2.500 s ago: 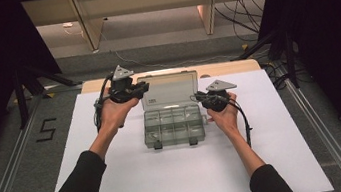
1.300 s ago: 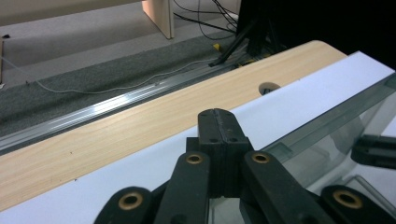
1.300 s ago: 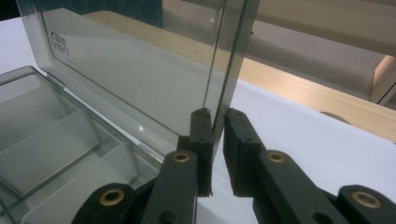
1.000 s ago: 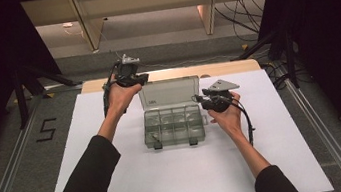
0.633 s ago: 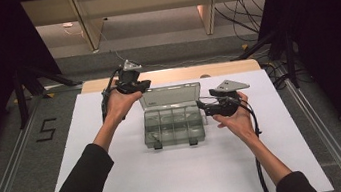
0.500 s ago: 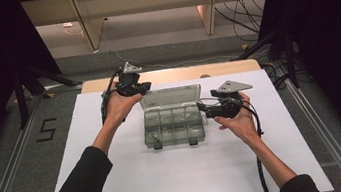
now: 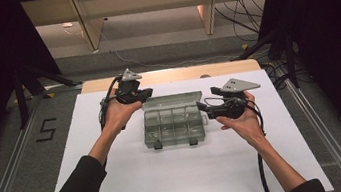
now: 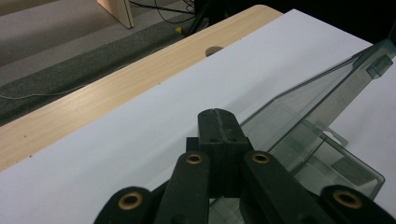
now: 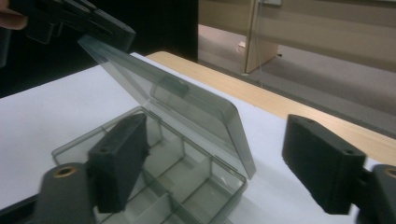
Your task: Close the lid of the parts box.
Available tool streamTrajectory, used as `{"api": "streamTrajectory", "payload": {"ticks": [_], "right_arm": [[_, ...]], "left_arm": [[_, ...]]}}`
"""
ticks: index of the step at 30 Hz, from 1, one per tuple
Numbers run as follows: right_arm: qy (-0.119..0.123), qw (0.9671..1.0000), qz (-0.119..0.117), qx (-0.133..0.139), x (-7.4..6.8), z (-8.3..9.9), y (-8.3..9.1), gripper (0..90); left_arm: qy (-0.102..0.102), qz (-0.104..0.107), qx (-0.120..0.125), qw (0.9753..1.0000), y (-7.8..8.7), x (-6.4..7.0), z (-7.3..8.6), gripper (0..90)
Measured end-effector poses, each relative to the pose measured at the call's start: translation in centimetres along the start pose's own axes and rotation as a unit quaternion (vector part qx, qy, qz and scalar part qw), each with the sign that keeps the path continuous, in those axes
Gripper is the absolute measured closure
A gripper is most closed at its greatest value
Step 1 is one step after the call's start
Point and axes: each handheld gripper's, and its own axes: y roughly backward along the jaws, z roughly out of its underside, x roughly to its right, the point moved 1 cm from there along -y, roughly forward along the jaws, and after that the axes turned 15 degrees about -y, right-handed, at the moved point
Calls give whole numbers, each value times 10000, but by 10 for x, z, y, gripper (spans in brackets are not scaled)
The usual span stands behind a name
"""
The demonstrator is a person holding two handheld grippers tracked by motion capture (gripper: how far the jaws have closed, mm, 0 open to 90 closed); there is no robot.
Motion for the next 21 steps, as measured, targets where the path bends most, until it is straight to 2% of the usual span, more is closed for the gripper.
{"api": "streamTrajectory", "payload": {"ticks": [1, 2, 3, 5, 6, 10, 11, 15, 17, 19, 20, 21], "right_arm": [[0, 10000, 0, 0, 0, 0, 0, 259], [84, 9999, -44, 94, -4, -1, 1, 303], [115, 9999, -60, 8, -6, -1, 3, 326], [134, 9997, -180, 134, -10, -2, 4, 377], [130, 9996, -218, 80, -12, -3, 6, 389], [212, 9990, -379, 99, -17, -3, 8, 463], [192, 9991, -383, -24, -19, -3, 9, 491], [290, 9981, -514, -172, -21, -2, 10, 613], [480, 9975, -483, -176, -22, 0, 9, 672], [551, 9966, -519, -319, -24, 2, 9, 732], [663, 9958, -501, -375, -23, 3, 9, 757], [663, 9958, -501, -375, -23, 3, 9, 757]], "left_arm": [[5, 29, -15, 10000, 1, 1, 1, 895], [40, 40, 31, 10000, 2, 2, 3, 896], [48, 70, 44, 10000, 2, 3, 4, 896], [58, 132, 67, 9999, 4, 5, 6, 896], [69, 91, 86, 9999, 4, 6, 7, 896], [64, 151, 88, 9998, 5, 9, 9, 895], [70, 158, 100, 9998, 6, 11, 10, 896], [101, 234, 161, 9995, 10, 16, 15, 896], [123, 297, 199, 9993, 12, 19, 20, 895], [195, 325, 281, 9989, 12, 22, 22, 896], [227, 351, 336, 9986, 14, 25, 28, 896], [227, 351, 336, 9986, 14, 25, 28, 896]]}}
